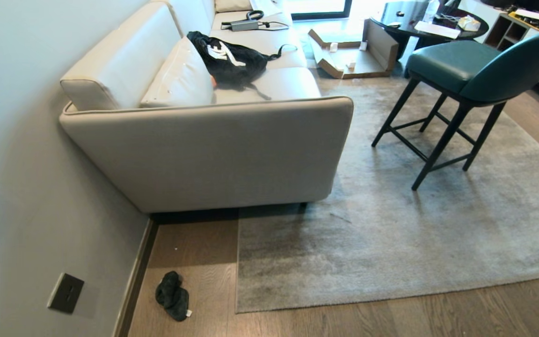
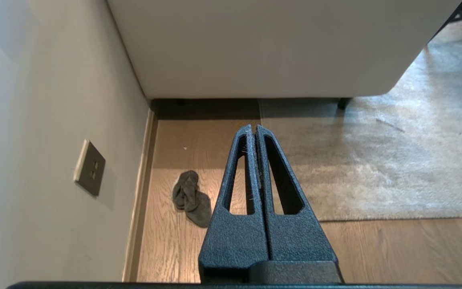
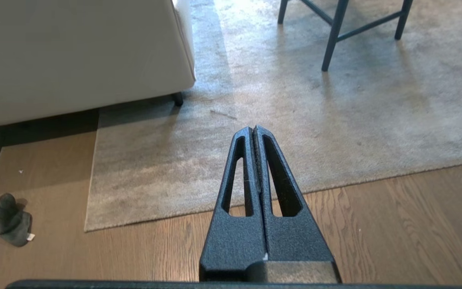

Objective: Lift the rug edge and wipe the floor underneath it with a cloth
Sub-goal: Pick up the rag

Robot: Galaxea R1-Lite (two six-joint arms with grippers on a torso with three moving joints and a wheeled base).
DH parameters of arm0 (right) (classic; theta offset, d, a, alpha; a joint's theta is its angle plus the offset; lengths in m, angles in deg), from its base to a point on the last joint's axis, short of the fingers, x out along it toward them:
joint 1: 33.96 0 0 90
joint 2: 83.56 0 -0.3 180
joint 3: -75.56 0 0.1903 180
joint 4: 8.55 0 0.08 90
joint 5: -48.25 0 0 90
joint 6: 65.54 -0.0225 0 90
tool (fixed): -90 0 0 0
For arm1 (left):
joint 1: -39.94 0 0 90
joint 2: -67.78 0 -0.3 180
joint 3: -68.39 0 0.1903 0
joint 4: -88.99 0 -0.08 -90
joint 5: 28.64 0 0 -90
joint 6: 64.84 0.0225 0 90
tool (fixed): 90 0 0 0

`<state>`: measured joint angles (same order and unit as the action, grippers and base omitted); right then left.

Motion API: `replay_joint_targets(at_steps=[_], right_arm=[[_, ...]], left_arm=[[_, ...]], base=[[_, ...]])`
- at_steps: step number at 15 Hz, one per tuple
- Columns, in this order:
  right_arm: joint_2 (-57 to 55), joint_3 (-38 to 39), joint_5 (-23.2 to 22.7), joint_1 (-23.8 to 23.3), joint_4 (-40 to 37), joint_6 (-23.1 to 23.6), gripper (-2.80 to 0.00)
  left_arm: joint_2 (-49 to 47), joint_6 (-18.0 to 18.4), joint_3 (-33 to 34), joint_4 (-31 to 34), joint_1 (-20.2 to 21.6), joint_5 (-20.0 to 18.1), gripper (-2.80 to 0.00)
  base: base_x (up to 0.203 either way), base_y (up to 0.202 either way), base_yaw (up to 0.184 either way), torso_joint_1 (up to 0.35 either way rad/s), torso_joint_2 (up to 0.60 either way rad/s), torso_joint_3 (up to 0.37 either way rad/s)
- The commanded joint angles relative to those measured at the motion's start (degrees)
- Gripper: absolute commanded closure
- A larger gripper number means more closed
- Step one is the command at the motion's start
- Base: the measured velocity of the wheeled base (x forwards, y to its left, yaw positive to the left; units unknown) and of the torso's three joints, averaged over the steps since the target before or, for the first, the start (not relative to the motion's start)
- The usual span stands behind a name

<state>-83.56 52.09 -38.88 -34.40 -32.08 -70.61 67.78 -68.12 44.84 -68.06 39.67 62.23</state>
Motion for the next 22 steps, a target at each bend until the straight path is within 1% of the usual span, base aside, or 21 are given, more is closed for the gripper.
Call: replay_joint_targets(at_steps=[1,9,13,16,22], right_arm=[[-0.1,0.0,0.0,0.0,0.0,0.0,0.0],[-0.1,0.0,0.0,0.0,-0.1,0.0,0.0],[-0.1,0.0,0.0,0.0,0.0,0.0,0.0],[-0.1,0.0,0.0,0.0,0.0,0.1,0.0],[-0.1,0.0,0.0,0.0,0.0,0.1,0.0]], left_arm=[[0.0,-0.1,0.0,0.0,0.0,0.0,0.0],[0.0,-0.1,0.0,0.0,0.0,0.0,0.0],[0.0,-0.1,0.0,0.0,0.0,0.0,0.0],[0.0,-0.1,0.0,0.0,0.0,0.0,0.0],[0.0,-0.1,0.0,0.0,0.0,0.0,0.0]], base=[[0.0,0.0,0.0,-0.036,0.45,0.398],[0.0,0.0,0.0,0.0,0.43,0.439],[0.0,0.0,0.0,0.121,0.35,0.464],[0.0,0.0,0.0,0.038,0.08,0.112],[0.0,0.0,0.0,0.002,0.01,0.009]])
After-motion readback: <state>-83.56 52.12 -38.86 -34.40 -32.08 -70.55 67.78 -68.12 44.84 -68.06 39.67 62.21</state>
